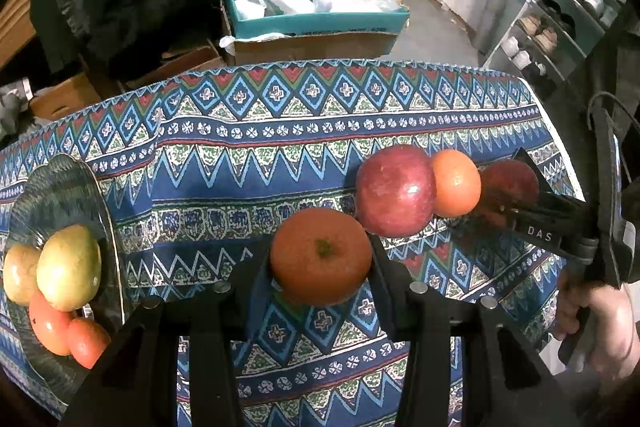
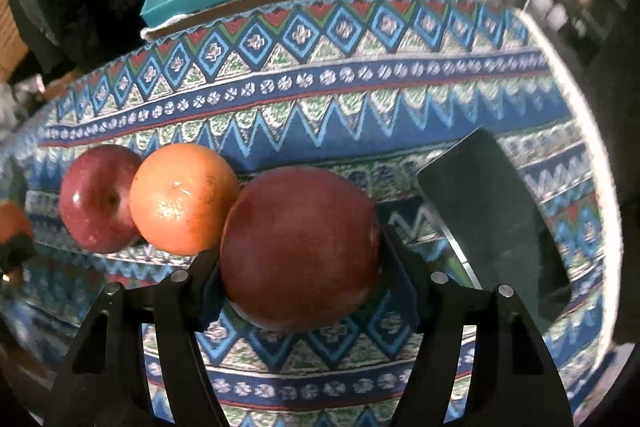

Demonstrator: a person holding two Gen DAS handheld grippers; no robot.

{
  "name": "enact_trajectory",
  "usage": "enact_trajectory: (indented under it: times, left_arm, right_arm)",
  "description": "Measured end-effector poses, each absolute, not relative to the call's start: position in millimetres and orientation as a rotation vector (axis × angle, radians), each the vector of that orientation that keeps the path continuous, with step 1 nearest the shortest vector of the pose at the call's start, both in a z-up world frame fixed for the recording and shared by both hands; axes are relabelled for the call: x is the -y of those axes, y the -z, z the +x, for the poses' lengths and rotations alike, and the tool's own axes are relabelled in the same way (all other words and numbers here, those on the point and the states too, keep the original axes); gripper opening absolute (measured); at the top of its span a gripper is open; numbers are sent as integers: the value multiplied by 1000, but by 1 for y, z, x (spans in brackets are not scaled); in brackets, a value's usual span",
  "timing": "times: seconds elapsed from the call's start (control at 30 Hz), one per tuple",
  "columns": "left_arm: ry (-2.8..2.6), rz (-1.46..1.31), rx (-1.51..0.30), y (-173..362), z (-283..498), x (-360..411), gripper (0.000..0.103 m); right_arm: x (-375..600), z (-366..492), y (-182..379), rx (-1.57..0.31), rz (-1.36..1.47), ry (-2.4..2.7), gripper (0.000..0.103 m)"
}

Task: Organize fruits
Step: 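Lift the red apple with the right tool while the left tool carries the small orange toward the plate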

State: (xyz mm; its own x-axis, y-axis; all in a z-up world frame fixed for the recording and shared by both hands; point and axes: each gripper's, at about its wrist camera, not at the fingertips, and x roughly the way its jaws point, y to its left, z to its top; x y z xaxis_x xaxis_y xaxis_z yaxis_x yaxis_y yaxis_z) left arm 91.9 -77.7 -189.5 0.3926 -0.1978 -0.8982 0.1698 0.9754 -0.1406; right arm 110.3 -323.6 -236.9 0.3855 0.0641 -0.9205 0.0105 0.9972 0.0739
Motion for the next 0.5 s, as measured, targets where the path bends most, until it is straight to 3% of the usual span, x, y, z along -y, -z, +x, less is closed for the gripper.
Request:
enact_trajectory:
  times: [0.5]
  left_arm:
    - [223, -23, -1062, 151, 76, 71, 46]
  right_arm:
    - [303, 86, 171, -1010, -23, -7, 68]
